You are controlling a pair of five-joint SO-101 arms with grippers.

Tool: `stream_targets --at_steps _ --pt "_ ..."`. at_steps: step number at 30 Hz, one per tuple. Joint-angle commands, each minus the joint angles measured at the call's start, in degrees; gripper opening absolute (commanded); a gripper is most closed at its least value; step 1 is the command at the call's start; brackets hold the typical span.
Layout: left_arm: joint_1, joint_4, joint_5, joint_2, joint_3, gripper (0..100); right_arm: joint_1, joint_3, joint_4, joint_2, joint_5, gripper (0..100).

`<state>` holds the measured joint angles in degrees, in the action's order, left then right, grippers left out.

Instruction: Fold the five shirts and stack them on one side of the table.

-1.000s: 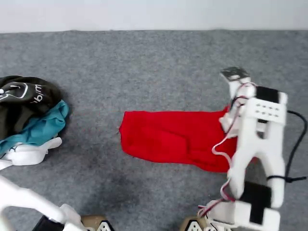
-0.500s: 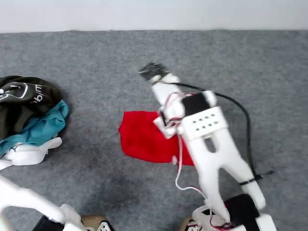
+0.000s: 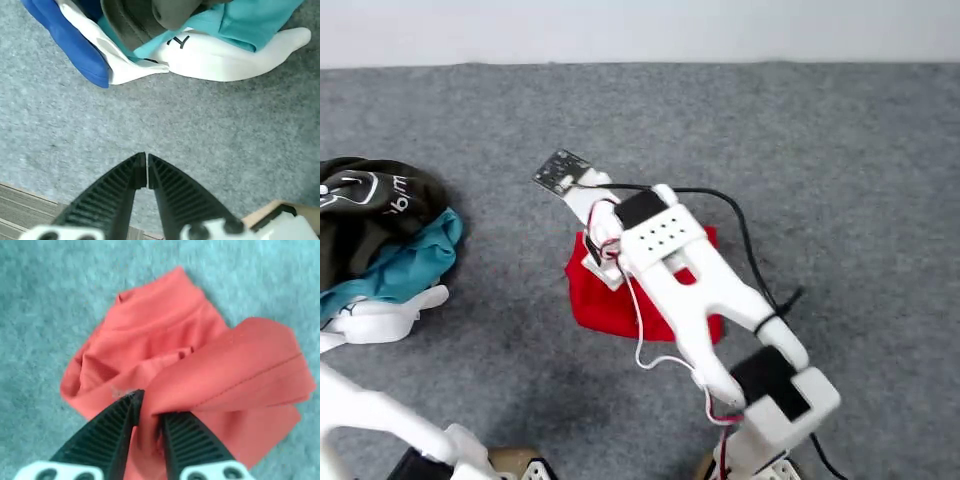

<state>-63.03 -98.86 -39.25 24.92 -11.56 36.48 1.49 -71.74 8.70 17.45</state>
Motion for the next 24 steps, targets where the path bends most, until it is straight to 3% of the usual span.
stream_targets --at_steps 1,10,15,20,24 --pt "0.44 0.09 0.18 2.11 0.13 2 1.01 -9.14 0.31 3.74 -0.53 1.3" --pt "0.53 0.09 0.18 2.11 0.13 2 5.05 -29.10 -18.15 13.23 -0.53 22.5" --pt "0.53 0.09 0.18 2.11 0.13 2 4.70 -36.22 -26.77 13.49 -0.09 20.4" --pt "0.53 -0.09 0.18 2.11 0.22 2 1.01 -37.54 -30.55 13.76 0.00 0.5" --pt "0.53 -0.18 0.18 2.11 0.22 2 -3.91 -37.36 -30.81 13.85 0.00 1.0"
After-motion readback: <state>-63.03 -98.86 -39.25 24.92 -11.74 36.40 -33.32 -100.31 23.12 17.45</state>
